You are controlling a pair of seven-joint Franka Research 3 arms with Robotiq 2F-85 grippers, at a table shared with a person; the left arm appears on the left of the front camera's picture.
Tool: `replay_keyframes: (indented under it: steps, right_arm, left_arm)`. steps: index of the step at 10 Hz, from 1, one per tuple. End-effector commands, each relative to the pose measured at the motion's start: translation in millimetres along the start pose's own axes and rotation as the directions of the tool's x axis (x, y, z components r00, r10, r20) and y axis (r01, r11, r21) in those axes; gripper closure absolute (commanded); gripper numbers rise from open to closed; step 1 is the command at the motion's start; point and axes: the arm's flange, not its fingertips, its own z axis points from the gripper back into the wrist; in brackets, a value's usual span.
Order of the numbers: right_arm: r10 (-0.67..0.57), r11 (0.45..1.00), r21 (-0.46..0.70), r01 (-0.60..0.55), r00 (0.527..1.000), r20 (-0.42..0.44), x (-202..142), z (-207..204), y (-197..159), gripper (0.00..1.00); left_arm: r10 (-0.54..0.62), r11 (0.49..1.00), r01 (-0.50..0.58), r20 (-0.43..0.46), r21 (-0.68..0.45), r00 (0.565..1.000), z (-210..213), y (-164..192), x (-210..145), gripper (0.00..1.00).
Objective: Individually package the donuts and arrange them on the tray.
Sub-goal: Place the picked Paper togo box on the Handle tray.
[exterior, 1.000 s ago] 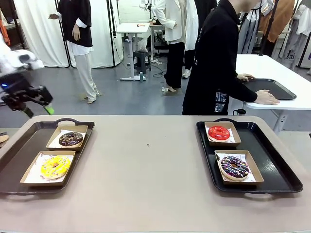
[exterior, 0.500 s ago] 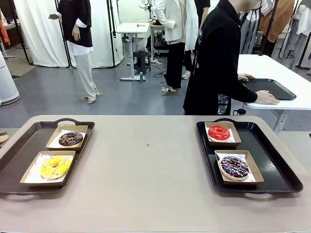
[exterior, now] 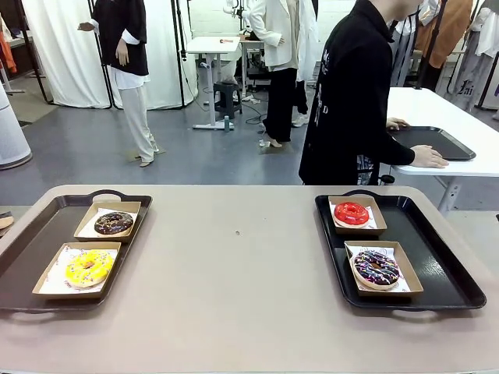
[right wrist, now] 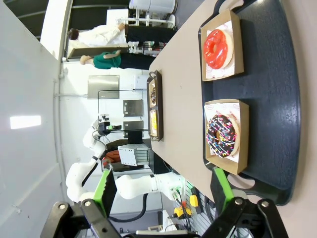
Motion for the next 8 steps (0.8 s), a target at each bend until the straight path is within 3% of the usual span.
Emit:
replay_keyframes:
  steps: [1,4,8]
  right_arm:
    - [0.004,1.0,0.001,-0.004,1.0,0.001,-4,-1,1,0.0]
    - [0.004,1.0,0.001,-0.004,1.0,0.001,-4,-1,1,0.0]
    - [0.004,1.0,0.001,-0.004,1.0,0.001,-4,-1,1,0.0]
  left_arm:
    - [-0.012,0.997,0.014,0.027,-0.072,1.0,13,17,13,0.2]
    - [-0.005,0.985,0.01,0.032,-0.17,0.999,10,37,16,0.2]
    - [0.016,0.976,-0.006,0.044,-0.216,0.999,-5,34,17,0.2]
